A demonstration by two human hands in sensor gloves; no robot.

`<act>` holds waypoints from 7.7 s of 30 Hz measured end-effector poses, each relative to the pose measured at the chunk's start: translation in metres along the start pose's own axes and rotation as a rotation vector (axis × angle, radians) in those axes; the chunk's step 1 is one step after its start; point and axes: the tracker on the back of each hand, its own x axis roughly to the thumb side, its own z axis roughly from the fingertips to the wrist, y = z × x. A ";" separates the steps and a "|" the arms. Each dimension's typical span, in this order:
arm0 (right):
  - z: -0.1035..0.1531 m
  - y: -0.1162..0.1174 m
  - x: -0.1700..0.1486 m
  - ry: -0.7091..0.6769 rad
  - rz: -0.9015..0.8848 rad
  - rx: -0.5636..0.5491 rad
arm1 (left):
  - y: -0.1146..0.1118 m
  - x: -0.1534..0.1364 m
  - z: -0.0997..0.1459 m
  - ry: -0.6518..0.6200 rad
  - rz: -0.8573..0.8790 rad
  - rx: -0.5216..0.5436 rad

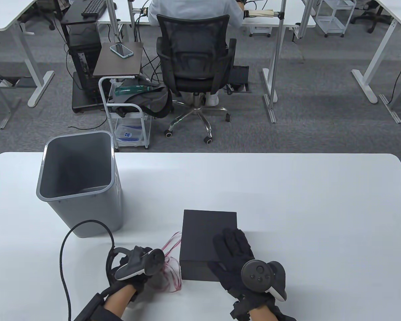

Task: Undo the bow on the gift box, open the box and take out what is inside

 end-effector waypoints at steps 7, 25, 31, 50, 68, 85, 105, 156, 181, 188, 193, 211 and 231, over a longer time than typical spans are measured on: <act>0.000 0.000 0.001 0.002 -0.003 0.003 | 0.023 -0.057 0.032 0.096 0.169 0.092; 0.000 -0.001 0.002 0.005 -0.006 0.003 | 0.185 -0.068 0.077 0.019 0.443 0.458; 0.000 -0.001 0.002 0.006 -0.005 0.004 | 0.237 -0.084 0.086 0.033 0.671 0.593; 0.000 -0.001 0.002 0.014 -0.010 0.005 | 0.321 -0.215 0.040 0.450 1.388 1.114; -0.001 -0.001 0.002 0.026 -0.036 0.009 | 0.251 -0.246 0.000 0.740 0.999 0.486; 0.000 -0.008 -0.009 0.012 -0.055 0.075 | 0.167 0.015 0.078 0.009 0.318 0.333; -0.001 -0.001 -0.012 -0.098 -0.006 0.044 | 0.028 0.062 0.045 -0.072 0.638 0.155; 0.046 -0.088 -0.073 0.361 -0.519 -0.550 | 0.016 0.044 0.036 -0.076 0.997 0.337; 0.039 -0.039 -0.139 0.859 -0.090 -0.233 | 0.011 0.046 0.031 -0.073 1.010 0.289; 0.016 -0.055 -0.071 0.604 0.307 -0.262 | 0.010 0.046 0.031 -0.066 1.036 0.269; -0.010 -0.062 0.044 0.013 0.296 -0.325 | 0.010 0.045 0.031 -0.064 1.031 0.258; -0.130 0.033 0.068 0.401 0.719 0.357 | 0.009 0.047 0.030 -0.043 1.046 0.244; -0.125 0.008 0.063 0.336 0.538 0.301 | 0.012 0.048 0.031 -0.034 1.050 0.239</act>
